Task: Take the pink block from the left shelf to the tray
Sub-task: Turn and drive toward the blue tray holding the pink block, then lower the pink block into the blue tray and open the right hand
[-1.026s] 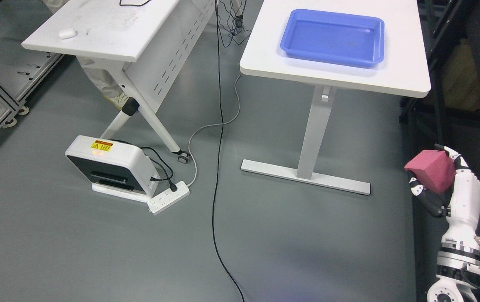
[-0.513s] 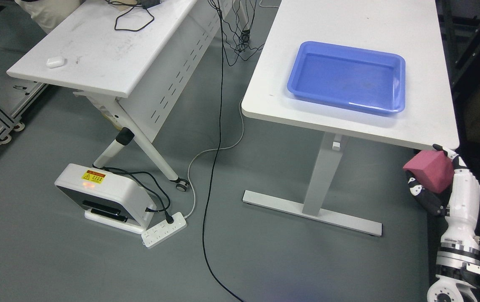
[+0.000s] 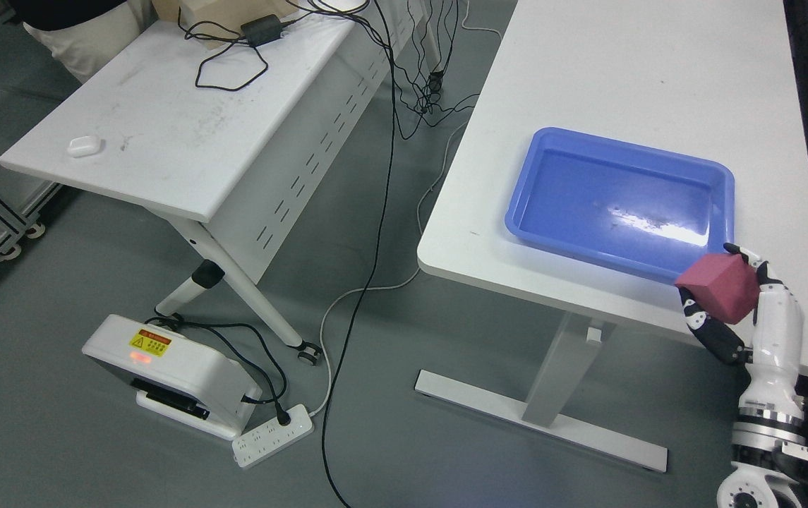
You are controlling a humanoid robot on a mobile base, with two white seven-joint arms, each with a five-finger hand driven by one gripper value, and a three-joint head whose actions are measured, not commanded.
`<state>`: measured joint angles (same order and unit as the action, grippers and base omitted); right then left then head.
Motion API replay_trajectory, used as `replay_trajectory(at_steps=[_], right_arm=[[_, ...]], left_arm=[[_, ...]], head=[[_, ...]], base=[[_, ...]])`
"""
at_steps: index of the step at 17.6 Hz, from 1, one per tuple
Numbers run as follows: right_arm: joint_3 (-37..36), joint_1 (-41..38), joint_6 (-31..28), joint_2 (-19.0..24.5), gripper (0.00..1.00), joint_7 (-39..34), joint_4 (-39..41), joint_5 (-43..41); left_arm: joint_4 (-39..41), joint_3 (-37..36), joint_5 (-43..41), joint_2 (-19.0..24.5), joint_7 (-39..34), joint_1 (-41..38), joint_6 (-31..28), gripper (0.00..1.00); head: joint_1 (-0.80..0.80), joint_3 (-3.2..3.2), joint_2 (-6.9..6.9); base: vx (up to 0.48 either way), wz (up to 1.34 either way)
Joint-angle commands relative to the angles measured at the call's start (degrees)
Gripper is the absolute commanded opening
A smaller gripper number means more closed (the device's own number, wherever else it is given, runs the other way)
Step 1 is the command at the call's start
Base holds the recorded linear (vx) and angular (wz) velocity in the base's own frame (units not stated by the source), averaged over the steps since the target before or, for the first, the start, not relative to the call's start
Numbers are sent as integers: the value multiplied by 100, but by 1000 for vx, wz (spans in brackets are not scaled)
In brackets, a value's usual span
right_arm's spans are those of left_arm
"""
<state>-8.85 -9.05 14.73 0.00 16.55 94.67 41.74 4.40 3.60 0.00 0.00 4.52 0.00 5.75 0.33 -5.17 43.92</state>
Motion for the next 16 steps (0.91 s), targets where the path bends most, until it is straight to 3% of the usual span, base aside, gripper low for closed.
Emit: replay_trajectory(at_steps=[1,6,9,16], right_arm=[[23,0,-5,-105,5,-3,-1,-17],[41,9,-5,-105,7,-152,-1,-17],[199,-9,-5,-105,14,-643,-1,-34],[199,9,-136,-100,51,-1225,-1,-763]], left_arm=[[0,0,-9,100,5,-53,5,100],[0,0,-9,100,5,-53,5,100],[0,0,-9,100,5,-53,5,100],[0,0,-9,100,5,-53,5,100]], head=[[0,0,0],[0,0,0],[0,0,0],[0,0,0]], base=[[303,101],[268,78],[234,61],[139,55]])
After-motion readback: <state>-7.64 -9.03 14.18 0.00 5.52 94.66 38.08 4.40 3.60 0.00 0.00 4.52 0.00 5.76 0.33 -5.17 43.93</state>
